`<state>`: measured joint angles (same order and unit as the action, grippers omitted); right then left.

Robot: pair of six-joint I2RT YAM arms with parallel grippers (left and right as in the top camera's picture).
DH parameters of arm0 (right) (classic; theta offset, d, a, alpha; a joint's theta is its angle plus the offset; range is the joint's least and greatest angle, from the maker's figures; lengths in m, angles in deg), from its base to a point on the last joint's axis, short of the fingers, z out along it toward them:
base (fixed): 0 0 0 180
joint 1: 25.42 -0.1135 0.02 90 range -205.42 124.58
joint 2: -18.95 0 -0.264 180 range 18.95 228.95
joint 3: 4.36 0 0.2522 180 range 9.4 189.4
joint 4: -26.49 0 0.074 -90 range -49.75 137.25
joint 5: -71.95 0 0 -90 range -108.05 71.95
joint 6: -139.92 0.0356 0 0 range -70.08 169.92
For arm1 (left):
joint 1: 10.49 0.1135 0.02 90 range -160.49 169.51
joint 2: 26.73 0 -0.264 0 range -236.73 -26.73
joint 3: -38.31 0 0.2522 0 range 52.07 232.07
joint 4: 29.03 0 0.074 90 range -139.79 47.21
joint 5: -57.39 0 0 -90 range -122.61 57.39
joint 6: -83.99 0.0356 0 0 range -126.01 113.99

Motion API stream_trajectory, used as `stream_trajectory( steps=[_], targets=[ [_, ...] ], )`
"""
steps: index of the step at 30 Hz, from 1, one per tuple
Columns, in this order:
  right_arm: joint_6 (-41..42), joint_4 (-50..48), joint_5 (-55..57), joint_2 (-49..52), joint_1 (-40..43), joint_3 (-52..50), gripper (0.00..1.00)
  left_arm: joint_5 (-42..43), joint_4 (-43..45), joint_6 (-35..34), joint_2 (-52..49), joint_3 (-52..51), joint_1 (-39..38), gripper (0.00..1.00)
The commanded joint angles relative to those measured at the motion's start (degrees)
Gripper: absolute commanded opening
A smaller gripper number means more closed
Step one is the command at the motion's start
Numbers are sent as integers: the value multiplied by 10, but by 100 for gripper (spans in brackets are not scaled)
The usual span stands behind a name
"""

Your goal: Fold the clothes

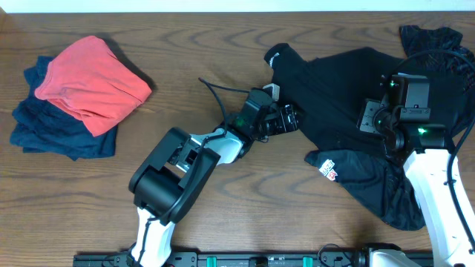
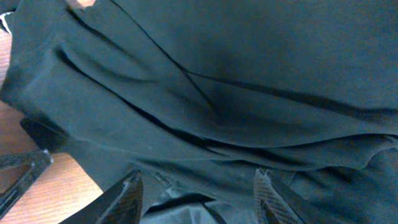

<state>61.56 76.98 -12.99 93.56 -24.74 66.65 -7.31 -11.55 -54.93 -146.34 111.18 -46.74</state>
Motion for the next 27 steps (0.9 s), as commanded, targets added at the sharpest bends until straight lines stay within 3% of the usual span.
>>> stream_trajectory(
  steps=[1, 4, 8, 18, 22, 27],
  targets=[
    [8, 4, -2, -5, 4, 1, 56, -26, -8, -37, -39, -8, -3, 70],
    [8, 4, -2, -5, 4, 1, 55, -40, -4, -37, -41, -8, -3, 49],
    [8, 4, -7, -5, 4, 1, 55, -57, 7, -37, -41, -8, -3, 38],
    [8, 14, -8, -5, 4, 1, 54, -95, 40, -37, -41, -8, -3, 27],
    [8, 17, -8, -5, 4, 1, 54, -95, 53, -37, -41, -8, -3, 6],
    [8, 21, -8, -5, 4, 1, 54, -71, 53, -29, -39, -8, -1, 6]
  ],
)
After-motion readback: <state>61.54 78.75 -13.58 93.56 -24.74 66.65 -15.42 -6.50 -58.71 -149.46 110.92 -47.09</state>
